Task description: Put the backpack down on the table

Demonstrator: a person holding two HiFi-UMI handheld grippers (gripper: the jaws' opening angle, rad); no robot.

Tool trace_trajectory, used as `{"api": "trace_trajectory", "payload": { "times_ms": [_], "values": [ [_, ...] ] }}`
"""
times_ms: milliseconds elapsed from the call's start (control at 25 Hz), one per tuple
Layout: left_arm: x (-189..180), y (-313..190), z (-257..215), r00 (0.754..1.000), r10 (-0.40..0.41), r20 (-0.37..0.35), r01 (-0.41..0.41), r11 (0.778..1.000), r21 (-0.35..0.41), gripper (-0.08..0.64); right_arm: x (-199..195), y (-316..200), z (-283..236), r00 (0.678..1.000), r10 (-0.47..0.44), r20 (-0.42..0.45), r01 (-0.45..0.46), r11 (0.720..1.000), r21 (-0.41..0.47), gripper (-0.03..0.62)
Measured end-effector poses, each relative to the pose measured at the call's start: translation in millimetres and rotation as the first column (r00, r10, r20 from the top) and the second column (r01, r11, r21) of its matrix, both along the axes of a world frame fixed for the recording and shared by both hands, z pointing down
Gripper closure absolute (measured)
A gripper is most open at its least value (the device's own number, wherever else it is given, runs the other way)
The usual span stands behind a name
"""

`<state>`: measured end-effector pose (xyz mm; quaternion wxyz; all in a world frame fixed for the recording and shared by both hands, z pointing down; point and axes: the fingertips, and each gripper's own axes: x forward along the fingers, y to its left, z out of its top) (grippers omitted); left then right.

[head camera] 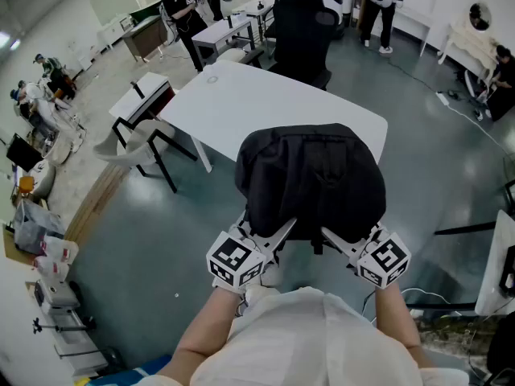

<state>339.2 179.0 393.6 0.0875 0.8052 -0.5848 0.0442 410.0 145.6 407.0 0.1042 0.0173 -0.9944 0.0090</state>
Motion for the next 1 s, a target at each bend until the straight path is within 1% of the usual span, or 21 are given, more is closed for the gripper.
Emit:
{"api": "trace_trajectory", "payload": {
  "times_ms": [480,720,1000],
  "values": [
    [0,-7,-3,1.0,0.006,0.0,-0.006,1.0,0.003,0.417,0,-7,-3,1.0,0.004,-0.001,-0.004,1.0,0.003,0.377],
    [0,-13,-1,1.0,0.003,-0.001,-0.003,1.0,0.004,0.417,0,-14,-2,1.0,0.003,0.024,-0.002,1.0,-0.029,0.376],
    [-5,-15,2,1.0,-0.005,-0.011,0.005,1.0,0.002,0.417,-5,-17,1,1.0,-0.004,0.019,0.004,0.999,-0.036,0.376]
  ]
}}
